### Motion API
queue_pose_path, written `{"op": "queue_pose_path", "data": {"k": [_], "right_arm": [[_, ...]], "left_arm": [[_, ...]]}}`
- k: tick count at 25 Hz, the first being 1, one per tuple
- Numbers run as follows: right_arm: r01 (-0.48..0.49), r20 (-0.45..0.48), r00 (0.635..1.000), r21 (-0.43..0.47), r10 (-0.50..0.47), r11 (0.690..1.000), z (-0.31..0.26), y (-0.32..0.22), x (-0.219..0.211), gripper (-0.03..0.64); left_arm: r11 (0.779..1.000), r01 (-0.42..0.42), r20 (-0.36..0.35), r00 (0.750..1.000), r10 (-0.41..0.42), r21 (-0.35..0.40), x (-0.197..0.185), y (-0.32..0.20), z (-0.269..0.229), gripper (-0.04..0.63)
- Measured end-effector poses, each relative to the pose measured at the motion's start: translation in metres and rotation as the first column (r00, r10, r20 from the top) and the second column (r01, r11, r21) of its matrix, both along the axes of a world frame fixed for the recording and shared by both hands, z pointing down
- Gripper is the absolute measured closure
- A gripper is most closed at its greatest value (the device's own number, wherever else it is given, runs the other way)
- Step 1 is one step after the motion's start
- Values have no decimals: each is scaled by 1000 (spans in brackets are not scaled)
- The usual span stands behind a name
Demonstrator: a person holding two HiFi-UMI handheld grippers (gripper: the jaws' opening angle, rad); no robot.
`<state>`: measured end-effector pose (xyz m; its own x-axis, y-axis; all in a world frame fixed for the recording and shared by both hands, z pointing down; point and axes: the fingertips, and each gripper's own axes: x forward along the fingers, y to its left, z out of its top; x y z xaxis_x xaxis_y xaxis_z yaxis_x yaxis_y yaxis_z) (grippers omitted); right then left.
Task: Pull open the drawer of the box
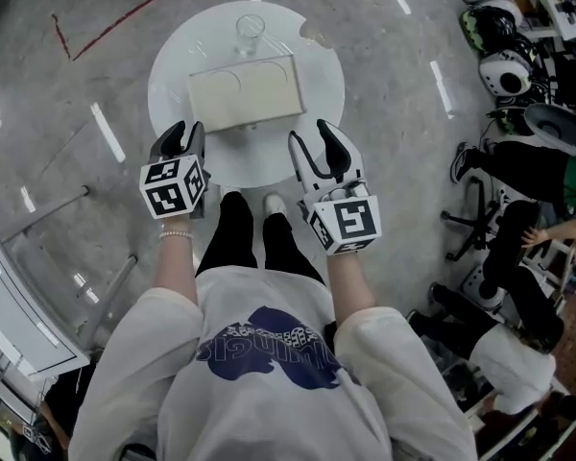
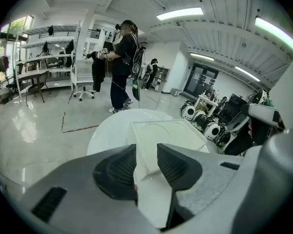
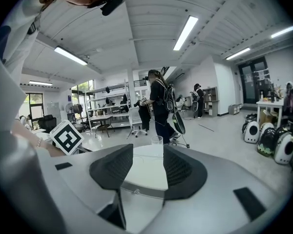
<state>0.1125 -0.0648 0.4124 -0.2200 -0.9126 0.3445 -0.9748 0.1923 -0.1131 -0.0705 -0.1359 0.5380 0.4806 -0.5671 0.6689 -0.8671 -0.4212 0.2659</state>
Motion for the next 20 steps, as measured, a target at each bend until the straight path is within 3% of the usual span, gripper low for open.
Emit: {"op": "queue_pose_path", "data": {"k": [20], "right_arm": [[-27, 15, 999, -79, 29, 997, 39, -8, -3, 436]], "left_arm": [[982, -27, -19, 1000, 24, -188, 7, -3, 47, 489]]}}
